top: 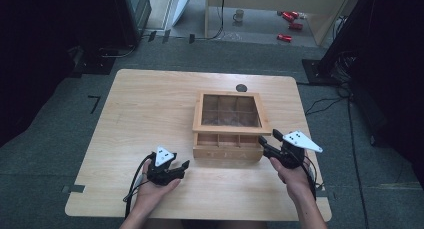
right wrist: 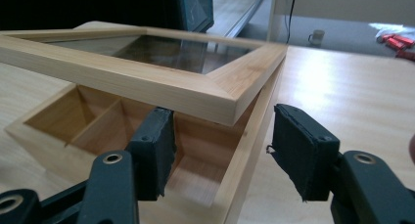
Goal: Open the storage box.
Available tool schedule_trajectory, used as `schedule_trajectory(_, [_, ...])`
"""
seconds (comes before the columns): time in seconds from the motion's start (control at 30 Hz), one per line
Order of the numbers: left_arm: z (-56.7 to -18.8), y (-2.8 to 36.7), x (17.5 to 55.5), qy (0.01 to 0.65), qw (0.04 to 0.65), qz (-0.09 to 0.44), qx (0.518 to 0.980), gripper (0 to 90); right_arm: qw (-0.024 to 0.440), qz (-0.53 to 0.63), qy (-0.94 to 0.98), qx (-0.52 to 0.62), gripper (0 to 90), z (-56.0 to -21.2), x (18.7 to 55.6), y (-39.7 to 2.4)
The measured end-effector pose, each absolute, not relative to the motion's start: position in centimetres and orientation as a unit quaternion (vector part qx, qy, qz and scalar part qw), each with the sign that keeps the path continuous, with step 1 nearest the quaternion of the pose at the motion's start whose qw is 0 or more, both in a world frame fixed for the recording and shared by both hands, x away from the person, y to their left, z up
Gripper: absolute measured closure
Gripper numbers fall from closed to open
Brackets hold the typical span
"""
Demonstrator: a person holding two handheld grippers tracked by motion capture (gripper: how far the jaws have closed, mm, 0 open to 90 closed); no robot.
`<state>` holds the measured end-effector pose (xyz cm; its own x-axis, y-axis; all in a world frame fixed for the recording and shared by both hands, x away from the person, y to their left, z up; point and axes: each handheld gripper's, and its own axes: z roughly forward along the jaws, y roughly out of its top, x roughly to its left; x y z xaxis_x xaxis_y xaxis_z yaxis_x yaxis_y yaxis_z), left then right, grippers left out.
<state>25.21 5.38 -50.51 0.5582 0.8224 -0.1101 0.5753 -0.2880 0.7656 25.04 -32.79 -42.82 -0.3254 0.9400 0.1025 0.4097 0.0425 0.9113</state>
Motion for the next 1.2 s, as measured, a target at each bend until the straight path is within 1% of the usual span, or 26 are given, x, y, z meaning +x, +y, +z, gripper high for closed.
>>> schedule_trajectory(0.2, [-51.4,7.7,24.6,0.465,0.391,0.157,0.778,41.4,0.295,0.468,0.665,0.502,41.5,-40.3,26.6,-32.7])
schedule_trajectory(0.23, [-51.3,8.0,24.5,0.464,0.386,0.165,0.78,40.8,0.298,0.466,0.666,0.5,41.4,-40.0,26.9,-32.7])
schedule_trajectory(0.27, [-51.3,8.0,24.5,0.464,0.386,0.165,0.78,40.4,0.298,0.466,0.666,0.5,41.4,-40.0,26.9,-32.7])
schedule_trajectory(0.3, [-51.4,8.6,24.3,0.466,0.378,0.176,0.781,40.0,0.299,0.464,0.668,0.499,41.5,-39.4,27.5,-32.5])
schedule_trajectory(0.43, [-51.4,9.5,24.2,0.476,0.368,0.178,0.779,38.7,0.303,0.46,0.669,0.499,41.6,-38.5,28.6,-32.1])
schedule_trajectory(0.53, [-51.5,9.9,24.0,0.479,0.375,0.173,0.775,38.5,0.304,0.464,0.664,0.501,41.5,-38.0,29.4,-32.0])
schedule_trajectory(0.77, [-51.6,9.7,23.8,0.47,0.378,0.168,0.78,39.1,0.304,0.482,0.652,0.5,40.0,-37.1,31.5,-32.7])
schedule_trajectory(0.93, [-51.6,9.8,23.7,0.468,0.379,0.162,0.782,38.9,0.303,0.484,0.652,0.499,39.7,-37.2,33.0,-33.0])
schedule_trajectory(0.97, [-51.7,9.8,23.8,0.468,0.381,0.16,0.781,38.9,0.309,0.485,0.651,0.495,39.4,-37.2,33.6,-33.1])
schedule_trajectory(1.2, [-51.7,9.8,23.9,0.47,0.387,0.151,0.779,38.8,0.313,0.502,0.651,0.477,39.7,-37.4,35.1,-33.3])
